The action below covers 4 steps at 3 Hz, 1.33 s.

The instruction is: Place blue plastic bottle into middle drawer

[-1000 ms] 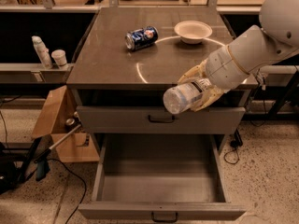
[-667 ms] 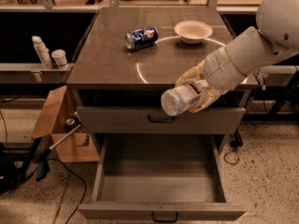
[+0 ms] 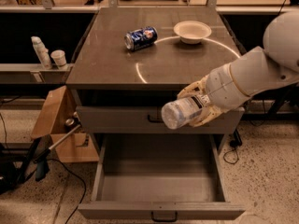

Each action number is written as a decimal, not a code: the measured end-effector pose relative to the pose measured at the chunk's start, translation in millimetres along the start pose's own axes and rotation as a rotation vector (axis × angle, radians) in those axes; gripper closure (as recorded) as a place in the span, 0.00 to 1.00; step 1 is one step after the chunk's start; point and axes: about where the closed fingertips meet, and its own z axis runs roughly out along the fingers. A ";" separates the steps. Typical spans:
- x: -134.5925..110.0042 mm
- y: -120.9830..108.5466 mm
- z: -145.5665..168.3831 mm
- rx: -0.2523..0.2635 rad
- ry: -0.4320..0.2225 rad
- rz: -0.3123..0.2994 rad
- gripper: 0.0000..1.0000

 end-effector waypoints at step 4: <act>24.1 37.6 41.1 0.070 0.165 0.124 1.00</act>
Offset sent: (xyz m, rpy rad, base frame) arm -0.0131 -0.0050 -0.0513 -0.0444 -0.0582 -0.1824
